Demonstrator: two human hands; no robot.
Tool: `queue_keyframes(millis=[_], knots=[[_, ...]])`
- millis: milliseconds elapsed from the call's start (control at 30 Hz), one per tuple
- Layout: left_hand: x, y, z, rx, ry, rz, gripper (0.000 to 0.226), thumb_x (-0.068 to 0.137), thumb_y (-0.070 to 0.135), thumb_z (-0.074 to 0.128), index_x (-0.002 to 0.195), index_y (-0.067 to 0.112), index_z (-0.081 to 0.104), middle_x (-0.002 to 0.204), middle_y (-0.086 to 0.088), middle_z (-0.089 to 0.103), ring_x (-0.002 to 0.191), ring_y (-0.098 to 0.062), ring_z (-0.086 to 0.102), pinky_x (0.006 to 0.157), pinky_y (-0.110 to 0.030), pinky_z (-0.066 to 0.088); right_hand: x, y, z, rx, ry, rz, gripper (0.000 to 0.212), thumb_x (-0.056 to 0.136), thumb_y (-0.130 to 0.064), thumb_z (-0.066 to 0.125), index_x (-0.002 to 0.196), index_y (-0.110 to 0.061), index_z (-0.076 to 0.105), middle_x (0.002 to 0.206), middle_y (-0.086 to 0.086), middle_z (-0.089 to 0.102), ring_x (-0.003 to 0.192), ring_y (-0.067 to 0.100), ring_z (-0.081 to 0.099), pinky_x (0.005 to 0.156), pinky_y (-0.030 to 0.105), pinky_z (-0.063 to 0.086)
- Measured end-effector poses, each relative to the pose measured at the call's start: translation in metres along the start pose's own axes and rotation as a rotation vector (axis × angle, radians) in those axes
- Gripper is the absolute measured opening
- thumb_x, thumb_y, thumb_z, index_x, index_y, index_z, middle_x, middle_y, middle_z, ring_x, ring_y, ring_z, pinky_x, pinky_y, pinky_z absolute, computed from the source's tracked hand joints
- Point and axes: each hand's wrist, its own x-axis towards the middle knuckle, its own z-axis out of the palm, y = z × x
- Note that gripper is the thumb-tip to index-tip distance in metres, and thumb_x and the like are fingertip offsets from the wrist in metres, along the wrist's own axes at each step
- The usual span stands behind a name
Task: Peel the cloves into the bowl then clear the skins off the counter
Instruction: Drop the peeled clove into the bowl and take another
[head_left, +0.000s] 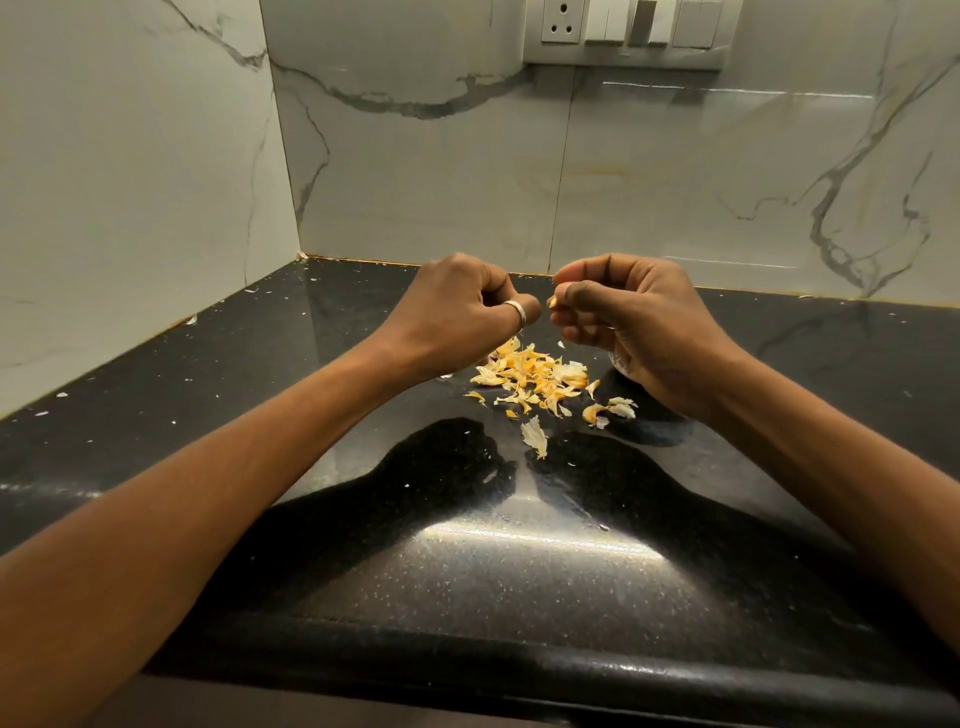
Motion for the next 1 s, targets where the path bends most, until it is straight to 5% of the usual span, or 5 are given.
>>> queue_keyframes(millis=[367, 500, 667, 867, 1000], knots=[[-0.001, -0.005, 0.001, 0.079, -0.021, 0.064, 0.01, 0.088, 0.022, 0.076, 0.093, 0.014, 0.079, 0.072, 0.015, 0.067, 0.058, 0.006, 0.061, 0.061, -0.011, 0.049, 0.005, -0.015, -0.021, -0.317, 0.033, -0.077, 0.01, 0.092, -0.007, 0.067, 0.1, -0.002, 0.069, 0.093, 0.014, 0.074, 0.078, 0.013, 0.072, 0.067, 0.02, 0.057], [-0.001, -0.005, 0.003, 0.106, -0.007, 0.074, 0.011, 0.086, 0.025, 0.078, 0.089, 0.014, 0.079, 0.067, 0.015, 0.066, 0.053, 0.006, 0.06, 0.059, -0.018, 0.048, 0.013, -0.028, -0.037, -0.59, 0.019, -0.108, 0.013, 0.09, -0.011, 0.07, 0.101, -0.004, 0.07, 0.09, 0.012, 0.074, 0.078, 0.016, 0.073, 0.065, 0.021, 0.058], [0.0, -0.01, 0.005, 0.161, 0.012, 0.079, 0.018, 0.078, 0.035, 0.085, 0.074, 0.022, 0.073, 0.069, 0.01, 0.069, 0.059, -0.002, 0.061, 0.063, -0.031, 0.057, 0.029, -0.051, -0.052, -0.9, -0.096, 0.137, 0.007, 0.086, -0.013, 0.076, 0.091, -0.008, 0.075, 0.08, 0.007, 0.075, 0.063, 0.008, 0.071, 0.054, 0.015, 0.054], [0.0, -0.011, 0.008, 0.194, 0.053, 0.118, 0.029, 0.086, 0.045, 0.075, 0.067, 0.024, 0.069, 0.059, 0.015, 0.06, 0.053, -0.003, 0.055, 0.059, -0.024, 0.046, 0.04, -0.047, -0.055, -1.089, -0.133, 0.29, 0.004, 0.087, -0.009, 0.075, 0.09, -0.012, 0.076, 0.082, 0.006, 0.074, 0.07, 0.013, 0.071, 0.049, 0.017, 0.052], [0.0, -0.013, 0.007, 0.206, 0.038, 0.133, 0.019, 0.087, 0.035, 0.075, 0.077, 0.02, 0.076, 0.066, 0.013, 0.065, 0.06, -0.002, 0.06, 0.063, -0.03, 0.054, 0.038, -0.038, -0.056, -1.158, -0.116, 0.283, 0.008, 0.089, -0.004, 0.072, 0.096, -0.006, 0.075, 0.08, 0.005, 0.07, 0.066, 0.012, 0.067, 0.045, 0.016, 0.048]])
